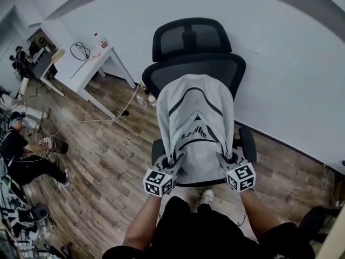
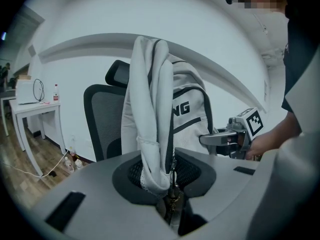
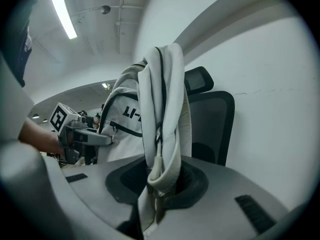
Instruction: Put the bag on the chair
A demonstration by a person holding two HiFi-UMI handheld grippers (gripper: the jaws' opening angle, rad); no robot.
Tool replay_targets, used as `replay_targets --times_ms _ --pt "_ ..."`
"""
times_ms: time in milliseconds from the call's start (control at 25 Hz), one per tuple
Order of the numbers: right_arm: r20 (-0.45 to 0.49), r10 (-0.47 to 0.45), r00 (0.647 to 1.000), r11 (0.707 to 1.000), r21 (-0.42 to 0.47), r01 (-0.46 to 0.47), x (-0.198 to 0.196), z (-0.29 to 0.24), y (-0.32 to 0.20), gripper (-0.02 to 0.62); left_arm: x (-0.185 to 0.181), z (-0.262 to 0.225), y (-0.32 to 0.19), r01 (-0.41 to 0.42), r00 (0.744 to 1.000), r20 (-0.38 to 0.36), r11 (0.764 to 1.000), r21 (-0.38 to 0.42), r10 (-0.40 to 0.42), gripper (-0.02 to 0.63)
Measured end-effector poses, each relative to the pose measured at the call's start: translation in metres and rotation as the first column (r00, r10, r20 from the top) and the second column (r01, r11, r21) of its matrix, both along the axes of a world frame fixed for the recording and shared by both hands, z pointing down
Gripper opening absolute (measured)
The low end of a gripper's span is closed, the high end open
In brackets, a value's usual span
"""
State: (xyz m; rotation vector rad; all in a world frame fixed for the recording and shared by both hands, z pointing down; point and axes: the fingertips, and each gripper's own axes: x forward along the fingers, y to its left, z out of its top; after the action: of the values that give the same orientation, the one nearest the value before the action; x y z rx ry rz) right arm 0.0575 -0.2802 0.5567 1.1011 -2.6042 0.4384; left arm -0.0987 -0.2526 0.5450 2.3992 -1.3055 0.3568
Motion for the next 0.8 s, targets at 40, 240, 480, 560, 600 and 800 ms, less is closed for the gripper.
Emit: replay_targets --times_ms 40,240,480,560,600,800 --pt "-0.001 0.001 1.000 1.000 -0.007 -0.001 0.001 0.004 -0.004 0.086 0.001 0.004 -0.004 0.000 1.000 0.000 1.000 -0.007 0.000 0.097" --pt "-0.016 0.000 1.000 0.999 -0.050 -0.001 0.003 0.035 -0.027 0.086 0.001 0.031 -0.028 -0.013 1.000 -0.022 0.999 -0.045 0.012 0.098" --pt "-0.077 0.019 0.997 0.994 -0.107 -0.027 0.006 0.073 -0.045 0.084 0.004 0.073 -0.053 -0.019 1.000 -0.019 0.995 -0.099 0.018 0.097" --pt "-0.089 0.018 0.996 0.992 -0.121 -0.028 0.003 0.084 -0.046 0.084 0.001 0.084 -0.055 -0.018 1.000 -0.018 0.992 -0.122 0.016 0.097" --pt "-0.097 0.015 0.995 0.992 -0.125 -0.027 0.003 0.088 -0.047 0.084 0.001 0.089 -0.056 -0.018 1.000 -0.020 0.991 -0.132 0.016 0.097" --pt "-0.149 -0.012 0.989 0.992 -0.129 -0.008 -0.001 0.111 -0.052 0.086 -0.004 0.112 -0.061 -0.032 0.997 -0.082 0.982 -0.187 0.017 0.097"
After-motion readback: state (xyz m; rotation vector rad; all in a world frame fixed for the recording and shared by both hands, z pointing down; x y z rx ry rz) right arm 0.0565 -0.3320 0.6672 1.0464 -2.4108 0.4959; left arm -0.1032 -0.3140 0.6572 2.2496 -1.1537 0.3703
